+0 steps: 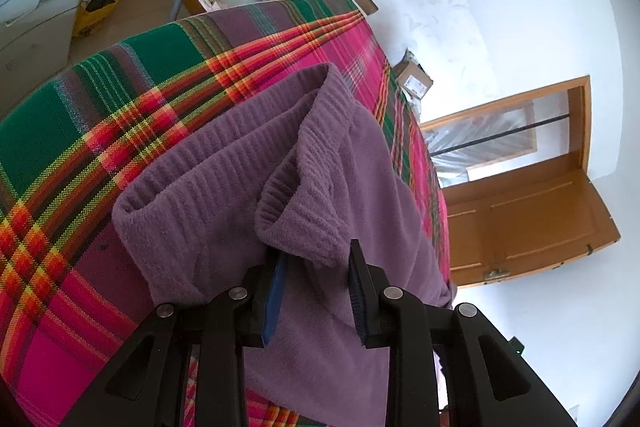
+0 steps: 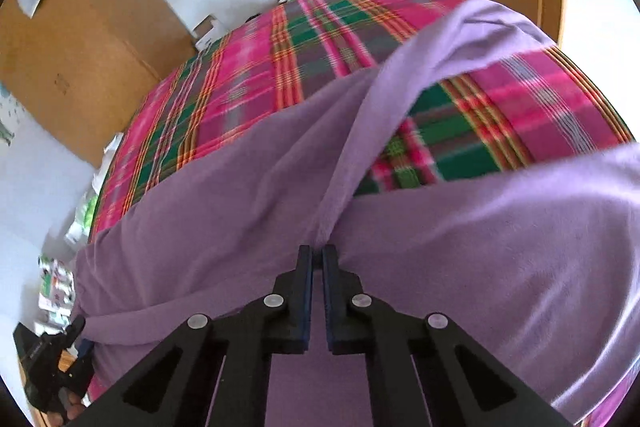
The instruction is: Fold clothes
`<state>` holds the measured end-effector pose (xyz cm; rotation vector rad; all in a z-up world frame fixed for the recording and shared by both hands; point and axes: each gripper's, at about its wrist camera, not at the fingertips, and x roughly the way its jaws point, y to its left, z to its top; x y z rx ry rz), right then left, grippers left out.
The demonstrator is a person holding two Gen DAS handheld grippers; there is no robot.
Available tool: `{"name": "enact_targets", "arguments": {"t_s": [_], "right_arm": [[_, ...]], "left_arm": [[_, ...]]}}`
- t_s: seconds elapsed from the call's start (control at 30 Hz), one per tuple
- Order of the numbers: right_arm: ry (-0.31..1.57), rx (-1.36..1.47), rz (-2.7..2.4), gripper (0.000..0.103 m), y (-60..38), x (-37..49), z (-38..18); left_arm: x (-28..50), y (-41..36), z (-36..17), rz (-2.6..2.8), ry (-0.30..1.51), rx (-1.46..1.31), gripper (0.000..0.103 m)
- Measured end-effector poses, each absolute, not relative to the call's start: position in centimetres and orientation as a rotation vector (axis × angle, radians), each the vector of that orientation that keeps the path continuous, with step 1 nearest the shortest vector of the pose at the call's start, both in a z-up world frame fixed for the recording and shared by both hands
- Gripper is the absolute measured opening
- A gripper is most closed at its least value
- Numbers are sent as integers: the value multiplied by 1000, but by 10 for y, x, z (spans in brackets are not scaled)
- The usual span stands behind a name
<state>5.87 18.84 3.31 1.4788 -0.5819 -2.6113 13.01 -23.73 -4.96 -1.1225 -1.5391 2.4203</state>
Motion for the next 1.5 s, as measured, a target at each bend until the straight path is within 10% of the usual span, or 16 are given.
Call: {"name": "enact_targets", "arguments": {"t_s": [0.2,0.3,0.5,0.77,1.13,1.5], "right_arm": [[-747,1340,-2571,8,201,62,42],[-755,1286,-2560,40,199,55,51],[-550,1377,-2657,43,177,33,51],[-602,1461,-2651,14,176,22,32],[-623,1388,-2631,4,180,33,33],[-629,1213,-2658,4,189,71,63]], "left_arm": [[131,-236,-47,2426,-1545,-1139,30],[131,-236,-45,2436,-1535,-1157,30],[130,-234,-43,2448,-1520,-1189,30],[122,-229,-39,2455,-1492,-1216,38],[126,-236,-46,2380,-1660,-1190,38],[130,-230,-33,2458,-1504,-1172,10]]}}
